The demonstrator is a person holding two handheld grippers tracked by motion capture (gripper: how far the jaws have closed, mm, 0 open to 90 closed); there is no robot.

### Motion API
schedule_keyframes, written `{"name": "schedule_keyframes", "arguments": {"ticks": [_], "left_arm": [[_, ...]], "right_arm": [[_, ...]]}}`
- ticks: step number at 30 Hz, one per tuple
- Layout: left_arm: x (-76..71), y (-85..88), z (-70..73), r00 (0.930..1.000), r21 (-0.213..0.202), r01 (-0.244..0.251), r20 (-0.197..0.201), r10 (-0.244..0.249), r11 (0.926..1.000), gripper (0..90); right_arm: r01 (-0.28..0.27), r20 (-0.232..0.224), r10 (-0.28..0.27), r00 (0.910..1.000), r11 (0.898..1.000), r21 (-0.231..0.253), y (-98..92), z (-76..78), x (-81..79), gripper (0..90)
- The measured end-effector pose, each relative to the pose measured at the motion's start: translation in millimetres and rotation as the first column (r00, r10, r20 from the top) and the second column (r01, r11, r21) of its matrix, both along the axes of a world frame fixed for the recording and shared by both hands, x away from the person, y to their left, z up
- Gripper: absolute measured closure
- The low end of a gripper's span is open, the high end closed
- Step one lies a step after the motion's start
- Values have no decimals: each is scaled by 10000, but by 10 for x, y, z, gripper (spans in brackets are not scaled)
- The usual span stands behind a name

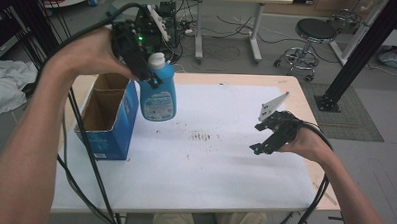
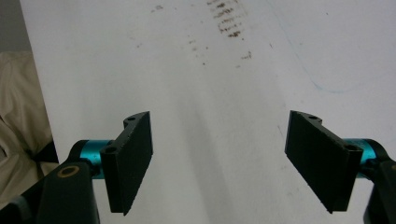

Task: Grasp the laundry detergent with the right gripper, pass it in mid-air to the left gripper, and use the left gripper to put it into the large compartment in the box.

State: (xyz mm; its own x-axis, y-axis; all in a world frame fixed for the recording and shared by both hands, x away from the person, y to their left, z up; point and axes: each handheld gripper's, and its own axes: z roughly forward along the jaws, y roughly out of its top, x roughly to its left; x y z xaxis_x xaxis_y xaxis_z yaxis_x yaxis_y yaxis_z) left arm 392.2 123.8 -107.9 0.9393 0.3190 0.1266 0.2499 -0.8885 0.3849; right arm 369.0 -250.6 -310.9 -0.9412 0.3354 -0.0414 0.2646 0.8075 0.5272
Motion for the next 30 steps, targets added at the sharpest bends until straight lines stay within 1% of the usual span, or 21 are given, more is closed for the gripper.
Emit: {"name": "schedule_keyframes", "arguments": {"ticks": [2, 4, 6, 8, 10, 12, 15, 17, 20, 23, 24, 27, 30], "left_arm": [[10, 94, 38, 9998, 0, -215, 29, 215, 9998, 370], [20, 197, 77, 9989, -117, -472, 57, 473, 9988, 370], [34, 298, 110, 9978, -149, -666, 35, 666, 9977, 370], [41, 410, 138, 9952, -241, -978, 41, 980, 9949, 370], [52, 501, 166, 9927, -230, -1199, 51, 1201, 9925, 370], [64, 596, 189, 9890, -233, -1476, 71, 1478, 9888, 370], [78, 720, 211, 9829, -126, -1838, 124, 1840, 9829, 370], [87, 799, 215, 9785, -66, -2057, 152, 2058, 9786, 370], [97, 923, 213, 9702, -46, -2418, 140, 2418, 9703, 370], [101, 1003, 204, 9651, 76, -2618, 109, 2617, 9651, 370], [105, 1036, 197, 9630, 88, -2693, 119, 2692, 9630, 370], [102, 1115, 176, 9579, 239, -2871, 156, 2867, 9576, 370], [99, 1174, 140, 9539, 294, -2998, 229, 2992, 9535, 370]], "right_arm": [[99, 26, -98, 9999, 9999, -65, -59, 6, -3, 226], [229, -24, -229, 9997, 9997, -81, -112, 10, -3, 223], [376, -31, -376, 9993, 9992, -115, -160, 15, -5, 223], [428, -15, -428, 9991, 9989, -188, -195, 11, -11, 222], [512, 41, -511, 9987, 9980, -358, -225, 2, -18, 222], [664, 91, -660, 9978, 9963, -540, -253, -12, -24, 209], [912, 153, -903, 9958, 9935, -688, -292, -26, -32, 133], [989, 196, -978, 9950, 9928, -669, -320, -27, -38, 133], [1021, 159, -1013, 9947, 9928, -619, -363, -15, -52, 133], [1027, 113, -1022, 9947, 9927, -629, -405, -6, -53, 133], [1101, 77, -1099, 9939, 9918, -642, -408, -4, -58, 133], [1191, 152, -1183, 9929, 9906, -672, -442, -7, -61, 133], [1231, 175, -1222, 9923, 9900, -691, -463, -19, -69, 133]]}}
